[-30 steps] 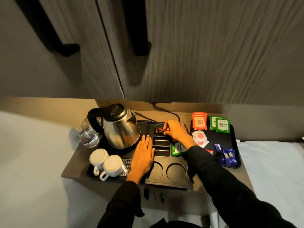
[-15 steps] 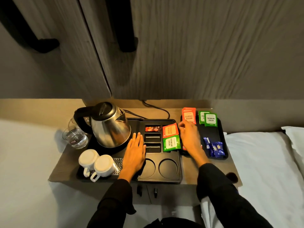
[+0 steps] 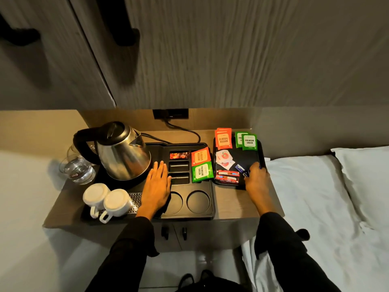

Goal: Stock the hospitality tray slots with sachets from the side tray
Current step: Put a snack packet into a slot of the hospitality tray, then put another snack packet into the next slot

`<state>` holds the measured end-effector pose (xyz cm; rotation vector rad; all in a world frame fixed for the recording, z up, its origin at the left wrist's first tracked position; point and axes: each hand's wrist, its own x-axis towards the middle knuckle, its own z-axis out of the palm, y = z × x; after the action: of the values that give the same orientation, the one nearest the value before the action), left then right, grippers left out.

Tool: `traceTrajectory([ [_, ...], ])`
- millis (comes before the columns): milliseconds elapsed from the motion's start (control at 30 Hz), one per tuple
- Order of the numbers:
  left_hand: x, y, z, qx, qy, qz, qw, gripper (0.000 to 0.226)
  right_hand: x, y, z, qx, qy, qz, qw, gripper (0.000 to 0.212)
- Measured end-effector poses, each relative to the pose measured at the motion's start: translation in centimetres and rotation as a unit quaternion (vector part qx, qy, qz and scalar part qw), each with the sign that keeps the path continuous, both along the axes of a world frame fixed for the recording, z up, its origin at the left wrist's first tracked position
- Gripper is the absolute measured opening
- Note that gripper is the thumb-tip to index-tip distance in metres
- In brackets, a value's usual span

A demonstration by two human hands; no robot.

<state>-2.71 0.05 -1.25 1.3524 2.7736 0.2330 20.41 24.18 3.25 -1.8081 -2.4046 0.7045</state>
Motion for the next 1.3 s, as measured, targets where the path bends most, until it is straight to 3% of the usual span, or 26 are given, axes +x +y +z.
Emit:
traceTrajectory([
  [133,0.1,0.0,0.1,0.005,-0.01,0.0,1.0,0.059,0.8,0.1,0.3,0.023,0.015,0.017,0.999,0.051],
  [267,0.2,-0.1,0.3,0.012,-0.016,0.001,1.0,0.059,0.2,0.1,1.8,0.042,0.01,-0.008,0.999,0.058],
  [333,0.1,-0.1,0.4,0.011,-0.018,0.002,1.0,0.058,-1.2,-0.4,2.5,0.065,0.063,-0.005,0.996,0.05],
  [467,0.1,-0.2,0.4,0.018,-0.019,-0.002,1.0,0.058,-7.1,-3.5,3.7,0.034,0.155,0.144,0.977,0.036],
  [567,0.1,-0.3,0.5,0.021,-0.015,-0.002,1.0,0.057,-12.3,-6.8,3.9,0.004,0.117,0.275,0.954,0.039],
  [700,0.2,-0.3,0.7,0.033,-0.017,-0.004,0.999,0.056,-15.7,-9.2,2.3,0.089,0.038,0.412,0.906,0.041],
  [900,0.0,-0.1,0.5,0.036,-0.025,0.0,0.999,0.056,-16.3,-9.1,0.8,0.142,0.031,0.479,0.866,0.048],
  [1067,-0.1,-0.2,0.1,0.036,-0.02,-0.001,0.999,0.056,-14.0,-8.1,0.7,0.074,0.12,0.444,0.885,0.043],
  [1200,-0.2,-0.1,-0.2,0.028,-0.019,0.002,0.999,0.057,-10.9,-4.0,1.4,0.054,0.198,0.236,0.95,0.031],
  [1300,-0.1,-0.1,-0.1,0.027,-0.016,0.002,1.0,0.057,-8.9,-0.2,1.3,0.077,0.115,0.118,0.983,0.033],
])
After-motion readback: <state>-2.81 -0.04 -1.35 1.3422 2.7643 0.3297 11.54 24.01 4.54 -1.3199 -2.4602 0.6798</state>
